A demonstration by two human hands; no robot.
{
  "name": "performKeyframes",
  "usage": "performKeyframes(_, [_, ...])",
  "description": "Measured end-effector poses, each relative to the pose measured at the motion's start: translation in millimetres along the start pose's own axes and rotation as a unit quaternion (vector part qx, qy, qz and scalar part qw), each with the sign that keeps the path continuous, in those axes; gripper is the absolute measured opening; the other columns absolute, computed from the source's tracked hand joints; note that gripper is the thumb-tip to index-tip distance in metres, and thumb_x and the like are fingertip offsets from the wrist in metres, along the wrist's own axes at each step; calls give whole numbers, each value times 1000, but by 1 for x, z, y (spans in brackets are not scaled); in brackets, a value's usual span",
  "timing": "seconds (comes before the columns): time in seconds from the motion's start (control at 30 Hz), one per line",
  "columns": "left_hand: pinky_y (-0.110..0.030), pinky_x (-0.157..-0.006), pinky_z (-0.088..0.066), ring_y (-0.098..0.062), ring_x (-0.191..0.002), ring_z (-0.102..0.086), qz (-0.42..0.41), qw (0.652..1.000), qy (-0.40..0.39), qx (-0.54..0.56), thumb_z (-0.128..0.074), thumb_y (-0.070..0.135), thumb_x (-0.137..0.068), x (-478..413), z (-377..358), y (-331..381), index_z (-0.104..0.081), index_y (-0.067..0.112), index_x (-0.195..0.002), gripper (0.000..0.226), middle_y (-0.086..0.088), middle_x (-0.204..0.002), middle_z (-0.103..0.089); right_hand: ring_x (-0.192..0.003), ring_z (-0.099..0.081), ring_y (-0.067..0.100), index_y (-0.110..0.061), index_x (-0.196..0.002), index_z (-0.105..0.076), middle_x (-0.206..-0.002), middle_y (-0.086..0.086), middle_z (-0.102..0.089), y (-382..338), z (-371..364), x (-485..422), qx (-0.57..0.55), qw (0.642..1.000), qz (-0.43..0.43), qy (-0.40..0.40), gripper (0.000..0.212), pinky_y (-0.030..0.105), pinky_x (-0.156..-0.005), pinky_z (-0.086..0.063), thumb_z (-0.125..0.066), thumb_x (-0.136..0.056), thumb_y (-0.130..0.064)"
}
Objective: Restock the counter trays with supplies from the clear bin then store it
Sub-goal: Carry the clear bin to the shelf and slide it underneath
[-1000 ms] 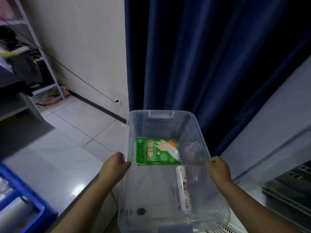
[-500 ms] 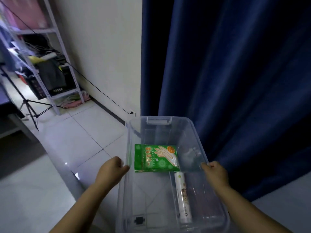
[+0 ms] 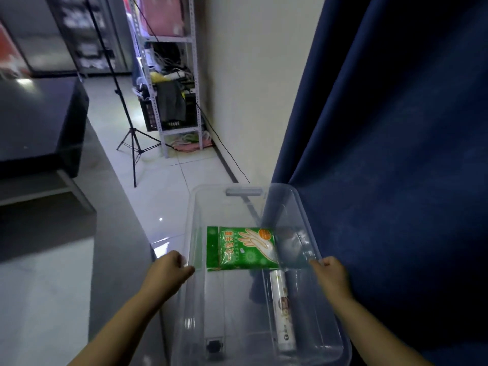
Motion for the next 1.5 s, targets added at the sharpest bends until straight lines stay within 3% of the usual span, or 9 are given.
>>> performKeyframes(0.17, [-26, -58, -41, -19, -60, -59, 16, 1000, 24, 2, -66, 22, -75, -53, 16, 12, -50, 16, -65, 20, 2, -57, -62, -54, -45, 17, -13, -64, -49, -61, 3, -52, -40, -32, -46, 28, 999, 10, -17, 25, 25, -48, -34, -65, -83, -20])
performKeyframes(0.3, [-28, -66, -48, -20, -62, -64, 31, 999, 27, 33, -66, 22, -73, -112, 30, 12, -51, 17, -66, 18, 3, -55, -63, -53, -43, 17, -11, -61, -47, -57, 4, -49, -81, -63, -85, 36, 999, 32, -12, 28, 27, -48, -32, -66, -82, -14])
performKeyframes(0.4, [-29, -67, -48, -21, -65, -65, 32, 998, 35, 40, -66, 23, -73, -154, 45, 13, -54, 15, -68, 15, 3, -56, -63, -54, -43, 17, -11, -61, -48, -57, 5, -50, -114, -86, -113, 35, 999, 24, -16, 29, 27, -50, -33, -66, -83, -11])
performKeyframes(0.5, [-25, -58, -41, -17, -64, -61, 28, 998, 45, 40, -66, 26, -74, -191, 64, 17, -53, 17, -68, 17, 3, -61, -62, -54, -45, 17, -11, -63, -51, -60, 5, -51, -143, -108, -137, 37, 999, 23, -23, 25, 26, -50, -35, -65, -84, -12])
performKeyframes(0.67, [-26, -54, -39, -24, -62, -58, 30, 995, 90, 39, -68, 27, -72, -240, 92, 18, -58, 3, -69, 26, -15, -70, -68, -51, -44, 17, -11, -62, -49, -58, 5, -50, -184, -148, -170, 37, 998, 31, -27, 26, 25, -49, -35, -64, -83, -13])
performKeyframes(0.8, [-27, -58, -39, -23, -66, -58, 58, 992, 105, 42, -66, 25, -74, -278, 112, 16, -57, 6, -74, 21, -8, -71, -65, -49, -37, 17, -11, -59, -42, -56, 5, -43, -221, -185, -203, 29, 998, 37, -39, 31, 27, -46, -29, -64, -82, -10])
performKeyframes(0.93, [-26, -55, -38, -22, -67, -60, 85, 988, 116, 49, -65, 27, -75, -323, 128, 13, -57, 9, -77, 20, -4, -69, -63, -54, -42, 18, -11, -63, -46, -61, 4, -49, -256, -224, -245, 72, 992, 70, -76, 28, 27, -48, -32, -64, -83, -19])
performKeyframes(1.2, [-30, -64, -49, -20, -66, -61, 159, 973, 154, 61, -65, 31, -77, -425, 165, 21, -56, 13, -77, 20, -3, -70, -64, -53, -42, 19, -10, -64, -48, -61, 6, -49, -346, -321, -354, 71, 979, 104, -158, 27, 28, -51, -33, -64, -82, -21])
performKeyframes(1.5, [-38, -71, -53, -24, -70, -62, 251, 932, 215, 147, -70, 28, -74, -511, 207, 13, -53, 17, -72, 20, -5, -72, -64, -59, -46, 17, -6, -72, -53, -67, 6, -51, -467, -434, -443, 104, 949, 166, -248, 25, 28, -54, -37, -65, -83, -25])
Point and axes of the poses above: each hand's wrist, its own x-axis away from the middle knuckle, its own z-axis out of the back of the hand, y = z × x, the point moved 4 cm from there along -x, towards the middle knuckle
